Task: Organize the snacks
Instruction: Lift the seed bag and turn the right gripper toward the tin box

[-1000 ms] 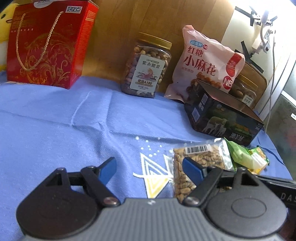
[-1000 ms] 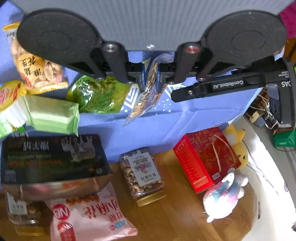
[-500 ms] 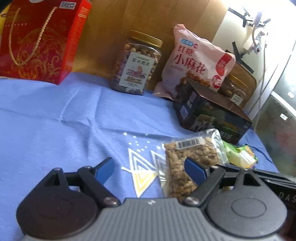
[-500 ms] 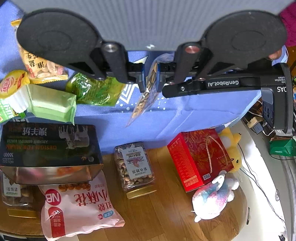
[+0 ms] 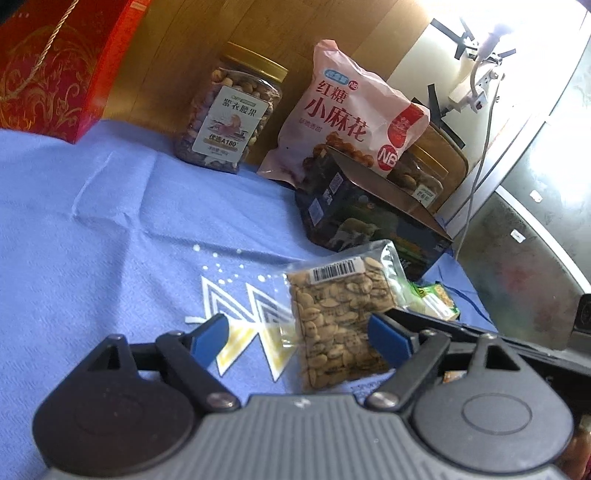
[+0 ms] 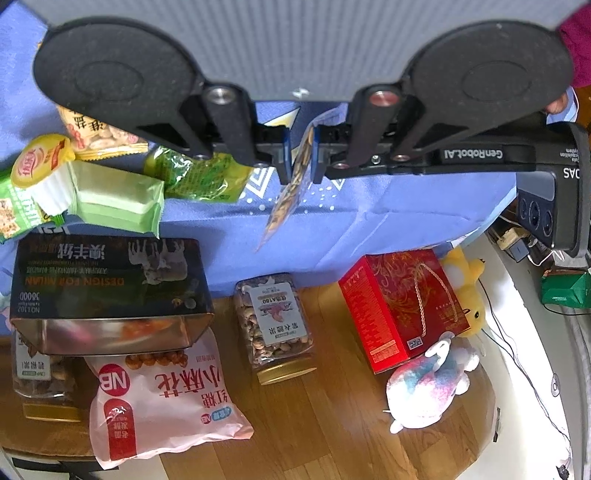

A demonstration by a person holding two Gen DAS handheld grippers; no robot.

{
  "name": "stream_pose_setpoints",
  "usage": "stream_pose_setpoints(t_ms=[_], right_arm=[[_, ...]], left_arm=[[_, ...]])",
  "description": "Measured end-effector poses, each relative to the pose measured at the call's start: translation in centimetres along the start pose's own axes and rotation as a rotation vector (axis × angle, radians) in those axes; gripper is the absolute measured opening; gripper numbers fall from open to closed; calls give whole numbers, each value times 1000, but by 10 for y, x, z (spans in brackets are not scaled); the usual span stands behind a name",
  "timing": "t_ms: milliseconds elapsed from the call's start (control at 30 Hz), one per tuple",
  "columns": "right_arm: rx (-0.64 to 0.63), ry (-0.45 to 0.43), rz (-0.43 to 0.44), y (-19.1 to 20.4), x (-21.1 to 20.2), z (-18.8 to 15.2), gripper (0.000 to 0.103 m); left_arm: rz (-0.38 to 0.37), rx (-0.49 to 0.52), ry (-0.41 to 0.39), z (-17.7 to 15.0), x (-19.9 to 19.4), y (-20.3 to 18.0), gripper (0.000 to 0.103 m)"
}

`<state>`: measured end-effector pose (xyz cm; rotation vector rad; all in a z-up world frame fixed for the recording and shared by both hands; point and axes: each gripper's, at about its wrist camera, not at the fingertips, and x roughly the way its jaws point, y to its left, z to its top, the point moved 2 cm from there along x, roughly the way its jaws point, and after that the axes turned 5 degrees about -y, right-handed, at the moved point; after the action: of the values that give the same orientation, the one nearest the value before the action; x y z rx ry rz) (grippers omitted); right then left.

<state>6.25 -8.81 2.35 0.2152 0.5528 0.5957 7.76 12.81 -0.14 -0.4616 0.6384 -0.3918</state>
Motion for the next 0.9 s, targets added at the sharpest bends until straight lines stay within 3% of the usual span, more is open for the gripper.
stream_pose_setpoints(t_ms=[200, 433, 633, 900], right_arm=[[22, -13, 6, -5, -12, 5, 11], [265, -26, -59, -77, -43, -2, 11], [438, -5, -23, -114, -50, -13, 11], [551, 6, 69, -137, -52, -23, 11]], left_arm=[[-40, -38, -3, 1, -2, 1, 92], [-46, 1, 34, -5, 7, -15, 92], [-37, 41, 69, -15, 15, -39, 92], [-45, 104, 138, -23, 31, -80, 92]])
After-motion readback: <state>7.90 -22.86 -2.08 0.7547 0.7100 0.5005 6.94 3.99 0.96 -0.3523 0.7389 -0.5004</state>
